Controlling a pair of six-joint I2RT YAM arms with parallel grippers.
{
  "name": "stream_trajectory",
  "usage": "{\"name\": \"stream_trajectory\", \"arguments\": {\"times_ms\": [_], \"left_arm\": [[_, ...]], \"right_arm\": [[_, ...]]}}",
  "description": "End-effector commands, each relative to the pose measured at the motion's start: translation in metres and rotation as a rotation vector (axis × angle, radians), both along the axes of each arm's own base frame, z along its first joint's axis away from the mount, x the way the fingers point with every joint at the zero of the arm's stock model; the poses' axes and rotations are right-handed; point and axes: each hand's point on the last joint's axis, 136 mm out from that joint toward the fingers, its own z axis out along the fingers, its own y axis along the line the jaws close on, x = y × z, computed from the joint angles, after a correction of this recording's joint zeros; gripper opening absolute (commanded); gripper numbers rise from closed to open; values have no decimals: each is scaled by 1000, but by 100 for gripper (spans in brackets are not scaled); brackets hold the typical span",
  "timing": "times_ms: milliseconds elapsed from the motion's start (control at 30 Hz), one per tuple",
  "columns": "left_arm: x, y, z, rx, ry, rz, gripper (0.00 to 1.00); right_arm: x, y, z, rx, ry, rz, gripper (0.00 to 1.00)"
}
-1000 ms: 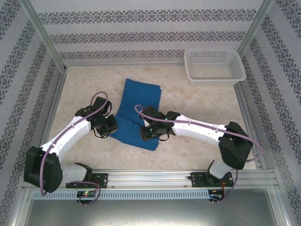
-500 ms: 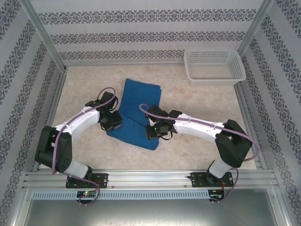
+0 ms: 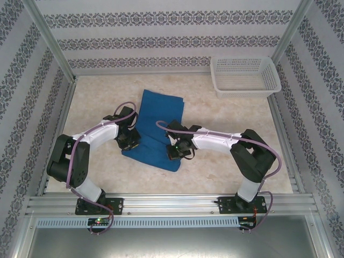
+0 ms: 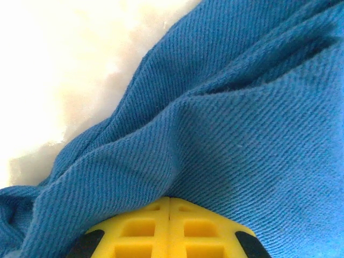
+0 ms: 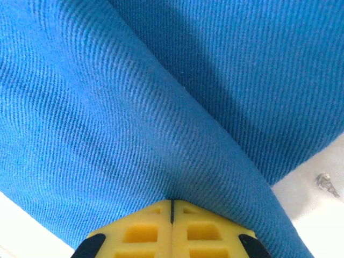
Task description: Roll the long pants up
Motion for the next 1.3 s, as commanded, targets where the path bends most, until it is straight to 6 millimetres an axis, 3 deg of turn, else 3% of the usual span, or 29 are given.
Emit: {"name": "stream_trajectory", "arguments": {"times_ms": [0,33,67,133,200,333,400,500,600,700,867,1033,1267], "left_arm": [[-15,18,-9,103,39,-10,0],[-12,16,-5,94,29,-11,0],[-8,13,1,83,19,-12,0],[0,9,13,67,-5,-14,0],[10,6,28,57,-39,-19,1],[32,0,60,49,-102,-35,3],[43,-5,73,35,-129,-43,10],[59,-12,95,7,-168,-54,40],[76,-15,121,0,-232,-57,99],[92,-4,143,19,-273,-34,100],[119,37,162,77,-313,45,100],[127,57,161,69,-320,95,100],[124,62,147,45,-280,110,100]], "right_arm": [[4,-6,-3,-49,-6,48,0],[6,-5,5,-50,-22,65,0],[8,-4,13,-55,-37,84,9],[13,0,33,-63,-80,131,43],[15,5,54,-77,-127,184,60],[13,19,98,-120,-271,310,72],[8,23,109,-191,-347,380,74],[-1,25,111,-305,-438,466,75],[-12,27,103,-372,-470,519,76],[-20,32,98,-399,-496,545,77],[-30,49,88,-447,-573,629,79],[-31,62,65,-571,-615,723,81],[-52,82,47,-517,-561,736,82]]}}
